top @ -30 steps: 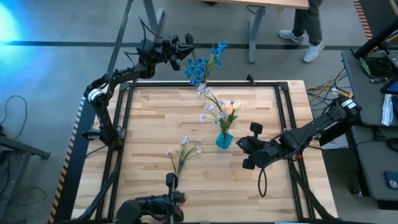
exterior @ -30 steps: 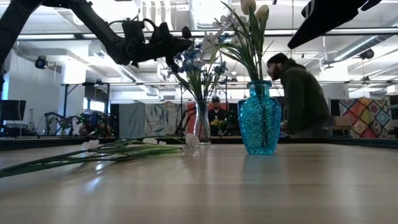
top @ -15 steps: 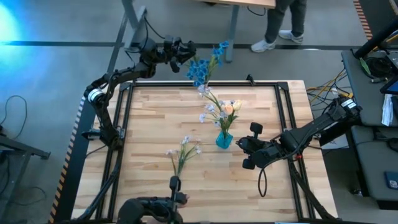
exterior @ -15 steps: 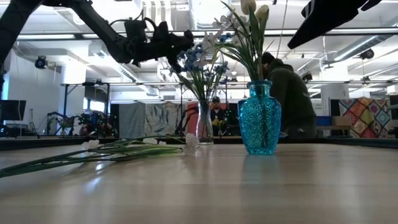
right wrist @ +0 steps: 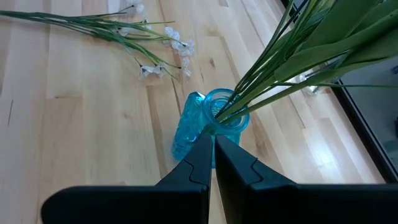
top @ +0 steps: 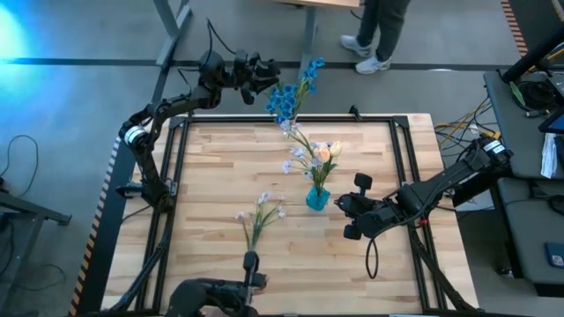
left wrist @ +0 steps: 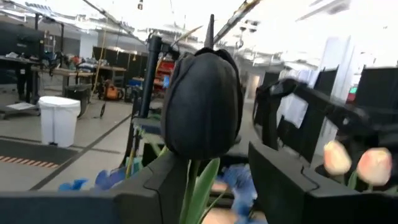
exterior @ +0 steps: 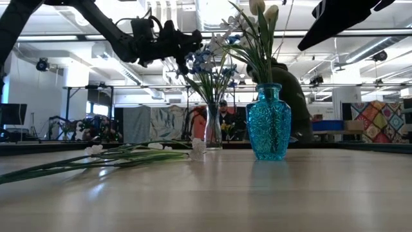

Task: Sort flowers into vase by color
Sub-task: Put black tulip into the transparent vase

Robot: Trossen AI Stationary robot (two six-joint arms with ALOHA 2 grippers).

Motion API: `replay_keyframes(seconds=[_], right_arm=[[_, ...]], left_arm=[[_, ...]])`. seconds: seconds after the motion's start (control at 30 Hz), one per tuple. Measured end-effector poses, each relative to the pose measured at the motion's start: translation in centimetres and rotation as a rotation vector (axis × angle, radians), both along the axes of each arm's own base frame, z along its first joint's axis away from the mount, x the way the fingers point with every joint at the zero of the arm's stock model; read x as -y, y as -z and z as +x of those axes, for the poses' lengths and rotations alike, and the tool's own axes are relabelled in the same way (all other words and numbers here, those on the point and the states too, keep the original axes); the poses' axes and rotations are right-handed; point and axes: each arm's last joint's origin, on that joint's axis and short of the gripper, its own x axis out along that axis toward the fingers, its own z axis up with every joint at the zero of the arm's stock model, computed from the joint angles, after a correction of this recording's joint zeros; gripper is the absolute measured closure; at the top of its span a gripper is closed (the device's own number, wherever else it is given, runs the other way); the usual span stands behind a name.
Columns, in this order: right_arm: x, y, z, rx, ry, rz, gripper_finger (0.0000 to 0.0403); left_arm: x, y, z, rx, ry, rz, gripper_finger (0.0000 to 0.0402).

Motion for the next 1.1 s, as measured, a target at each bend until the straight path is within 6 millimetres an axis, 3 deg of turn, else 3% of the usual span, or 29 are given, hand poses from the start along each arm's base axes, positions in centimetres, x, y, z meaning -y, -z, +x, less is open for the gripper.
replay_keyframes(seconds=[0.4, 0.6, 0.93, 1.1], right_arm=[[0.0, 0.0, 0.0, -0.001, -0.001, 0.001, 0.0390], [0.0, 0.0, 0.0, -0.001, -0.002, 0.002, 0.0390], [0.0, 0.0, 0.0, -0.004, -0.007, -0.004, 0.0390], [0.0, 0.0, 0.0, -0.006, -0.011, -0.008, 0.0390]], left_arm=[[-0.4, 1.0, 0.2, -0.069, -0.064, 0.143, 0.0237], [-0.7, -0.4, 0.4, -0.135, -0.073, 0.177, 0.0237], [-0.1, -2.4, 0.9, -0.533, -0.229, 0.302, 0.0237], [0.4, -3.5, 1.0, -0.602, -0.247, 0.330, 0.0237]])
